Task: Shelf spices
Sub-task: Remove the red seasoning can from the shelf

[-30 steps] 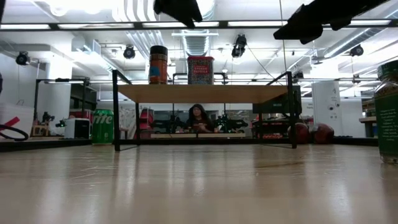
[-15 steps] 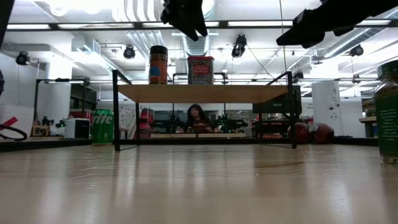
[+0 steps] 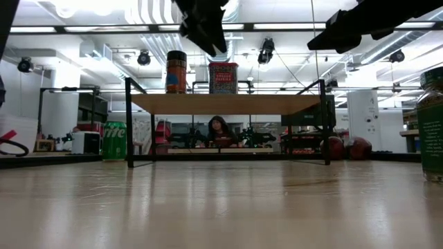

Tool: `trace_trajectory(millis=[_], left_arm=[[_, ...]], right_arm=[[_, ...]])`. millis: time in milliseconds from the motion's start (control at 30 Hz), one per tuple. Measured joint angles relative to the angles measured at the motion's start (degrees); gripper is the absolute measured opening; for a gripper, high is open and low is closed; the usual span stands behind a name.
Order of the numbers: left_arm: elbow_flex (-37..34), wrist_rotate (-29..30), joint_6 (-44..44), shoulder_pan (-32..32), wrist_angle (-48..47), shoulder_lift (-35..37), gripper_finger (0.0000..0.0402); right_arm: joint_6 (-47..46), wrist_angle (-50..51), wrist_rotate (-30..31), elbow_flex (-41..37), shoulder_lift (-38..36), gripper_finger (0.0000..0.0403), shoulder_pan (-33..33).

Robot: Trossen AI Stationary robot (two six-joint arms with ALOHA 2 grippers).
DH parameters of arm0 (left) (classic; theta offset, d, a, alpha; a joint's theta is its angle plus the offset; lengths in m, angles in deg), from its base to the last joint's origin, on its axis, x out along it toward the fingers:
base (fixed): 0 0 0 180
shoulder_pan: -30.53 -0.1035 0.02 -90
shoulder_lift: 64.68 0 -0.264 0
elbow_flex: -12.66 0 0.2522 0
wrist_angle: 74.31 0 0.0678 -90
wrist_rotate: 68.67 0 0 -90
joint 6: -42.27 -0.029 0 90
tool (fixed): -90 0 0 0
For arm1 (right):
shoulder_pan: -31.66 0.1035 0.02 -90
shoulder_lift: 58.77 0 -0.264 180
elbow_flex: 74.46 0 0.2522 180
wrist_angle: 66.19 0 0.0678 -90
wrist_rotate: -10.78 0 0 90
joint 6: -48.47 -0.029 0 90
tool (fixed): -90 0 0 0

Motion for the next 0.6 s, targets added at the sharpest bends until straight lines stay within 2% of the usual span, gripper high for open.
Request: trace_trajectory(millis=[333,600], left_arm=[[-0.27,-3.78,-1.21,-2.95,0.05,0.00,0.0329],[-0.92,-3.22,-1.38,-3.34,1.22,-2.57,0.0328]], right_arm=[[0.22,0.02,-0.06,0.00,0.00,0.0230,0.00],[0.55,0.02,-0.22,0.00,0.00,0.0229,0.00]])
